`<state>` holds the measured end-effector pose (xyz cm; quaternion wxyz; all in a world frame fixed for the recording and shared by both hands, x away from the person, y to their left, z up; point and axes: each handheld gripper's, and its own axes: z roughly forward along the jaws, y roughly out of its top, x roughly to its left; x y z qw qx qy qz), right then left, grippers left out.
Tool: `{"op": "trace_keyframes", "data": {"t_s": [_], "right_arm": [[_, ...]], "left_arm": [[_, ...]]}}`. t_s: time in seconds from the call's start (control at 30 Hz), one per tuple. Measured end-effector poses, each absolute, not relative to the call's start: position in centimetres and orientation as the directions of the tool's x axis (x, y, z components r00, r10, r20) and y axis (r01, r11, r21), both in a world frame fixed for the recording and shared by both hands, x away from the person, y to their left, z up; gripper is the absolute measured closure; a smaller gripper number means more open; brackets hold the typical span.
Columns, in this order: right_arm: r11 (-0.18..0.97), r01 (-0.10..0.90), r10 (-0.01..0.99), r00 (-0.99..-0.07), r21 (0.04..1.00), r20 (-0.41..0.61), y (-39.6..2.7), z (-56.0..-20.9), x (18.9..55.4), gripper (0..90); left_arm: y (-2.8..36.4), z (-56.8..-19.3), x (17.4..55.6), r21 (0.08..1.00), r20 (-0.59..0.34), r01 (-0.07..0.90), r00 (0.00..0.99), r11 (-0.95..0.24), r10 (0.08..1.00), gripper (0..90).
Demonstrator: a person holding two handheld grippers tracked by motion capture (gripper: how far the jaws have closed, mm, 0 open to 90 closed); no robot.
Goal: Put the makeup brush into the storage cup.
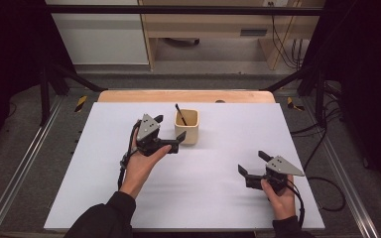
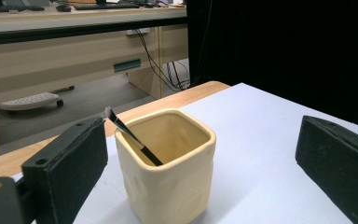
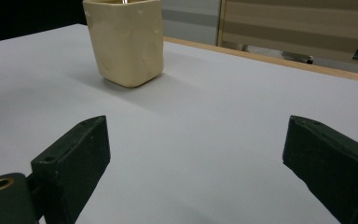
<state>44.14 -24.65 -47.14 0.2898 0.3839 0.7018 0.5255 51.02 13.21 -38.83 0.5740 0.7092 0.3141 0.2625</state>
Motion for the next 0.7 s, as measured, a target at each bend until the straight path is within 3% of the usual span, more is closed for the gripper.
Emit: {"op": "trace_keyframes", "data": {"t_s": [0.7], "right_arm": [[0.132, 0.233, 0.851, -0.526, 0.963, 0.011, -24.7, -47.0, 44.1, 4.3]], "left_arm": [[15.4, -40.1, 49.3, 0.981, 0.015, 0.134, 0.666, -0.140, 0.745, 2.0]]}}
